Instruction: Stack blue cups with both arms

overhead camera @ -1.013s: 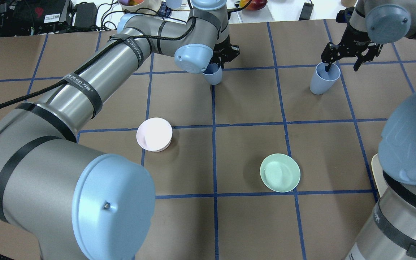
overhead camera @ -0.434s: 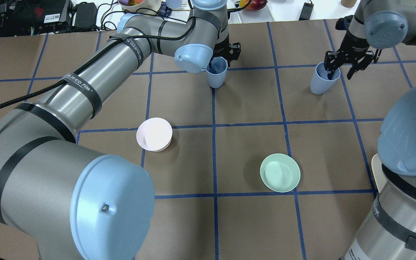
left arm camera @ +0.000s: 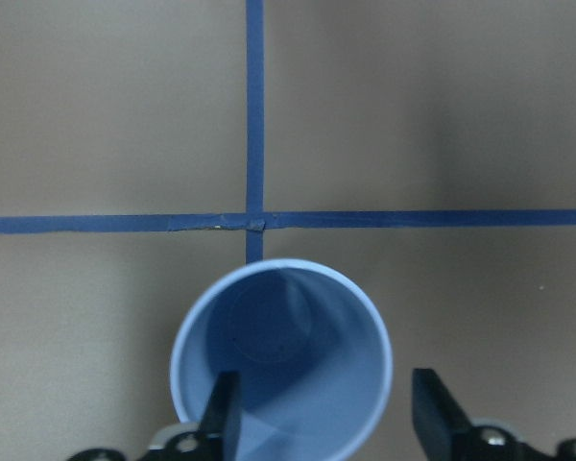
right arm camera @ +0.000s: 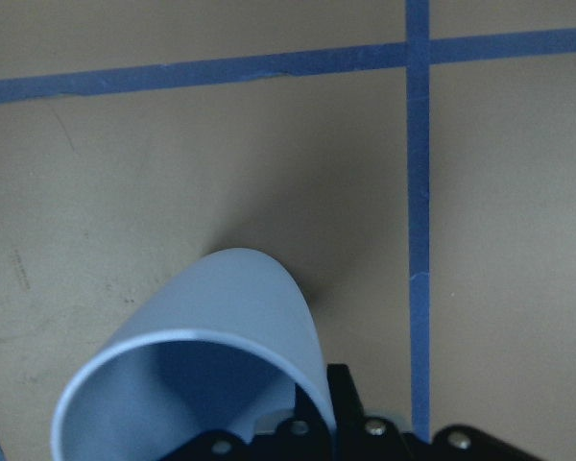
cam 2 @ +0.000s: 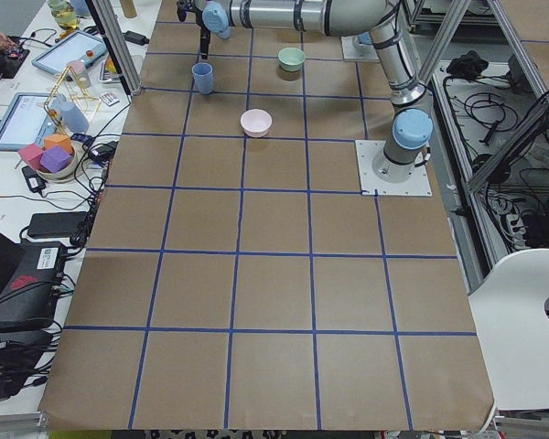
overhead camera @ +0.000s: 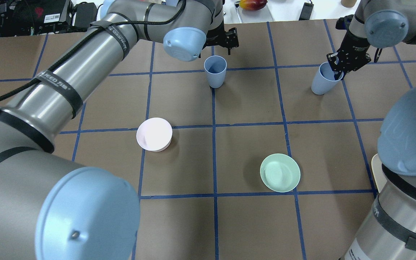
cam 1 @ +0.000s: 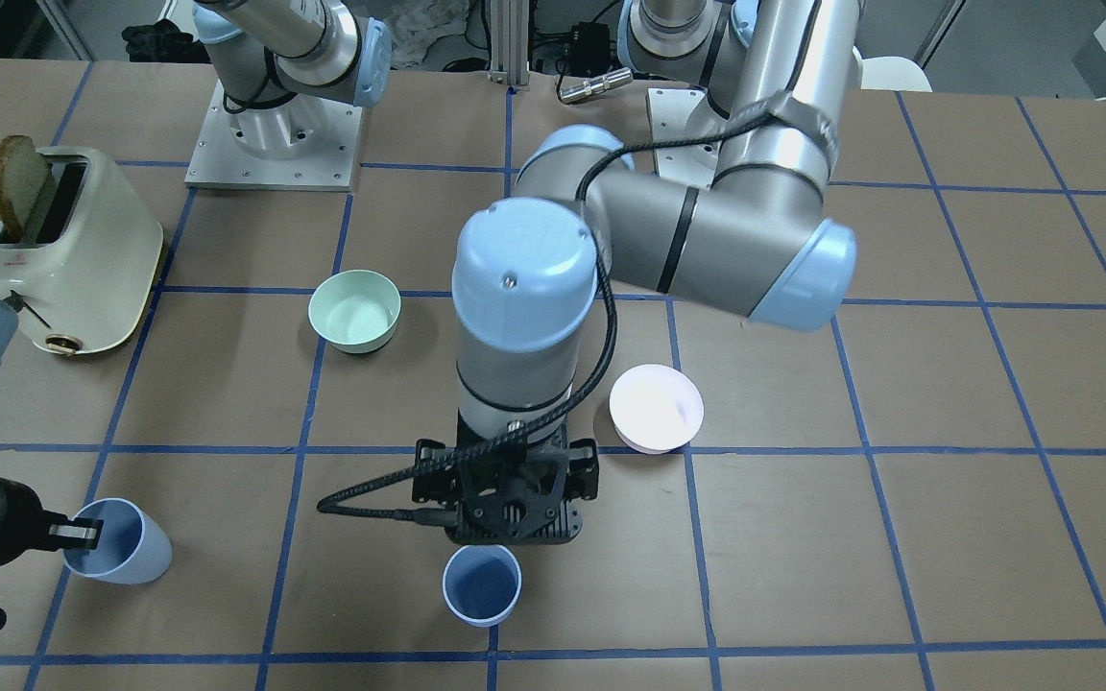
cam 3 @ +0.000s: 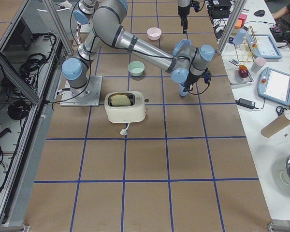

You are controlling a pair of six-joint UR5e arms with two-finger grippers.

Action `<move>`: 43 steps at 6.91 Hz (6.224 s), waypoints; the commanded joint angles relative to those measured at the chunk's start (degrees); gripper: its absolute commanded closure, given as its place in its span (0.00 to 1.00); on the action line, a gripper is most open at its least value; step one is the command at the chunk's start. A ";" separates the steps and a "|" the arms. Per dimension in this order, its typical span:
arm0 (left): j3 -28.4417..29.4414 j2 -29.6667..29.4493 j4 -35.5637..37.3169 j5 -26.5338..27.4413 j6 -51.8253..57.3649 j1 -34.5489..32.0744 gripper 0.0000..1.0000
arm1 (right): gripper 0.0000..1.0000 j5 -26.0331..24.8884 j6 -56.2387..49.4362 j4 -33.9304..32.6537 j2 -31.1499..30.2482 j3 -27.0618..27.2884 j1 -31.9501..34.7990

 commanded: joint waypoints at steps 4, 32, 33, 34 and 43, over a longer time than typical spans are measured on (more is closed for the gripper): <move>-16.12 25.80 -17.44 -0.11 7.91 8.19 0.00 | 1.00 4.73 17.93 12.09 -6.45 -7.70 8.16; -23.22 31.11 -13.03 -0.11 17.58 15.32 0.00 | 0.00 -0.88 21.75 18.87 -29.99 11.61 15.85; -23.31 31.20 -13.11 -0.11 17.49 15.32 0.00 | 0.00 -0.28 21.29 19.48 -31.67 11.79 15.94; -23.31 31.20 -13.11 -0.11 17.58 15.24 0.00 | 0.00 -0.62 19.90 20.80 -32.12 11.70 15.85; -23.31 30.85 -13.11 -0.02 17.49 15.15 0.00 | 0.00 0.26 13.38 21.16 -32.48 11.79 16.38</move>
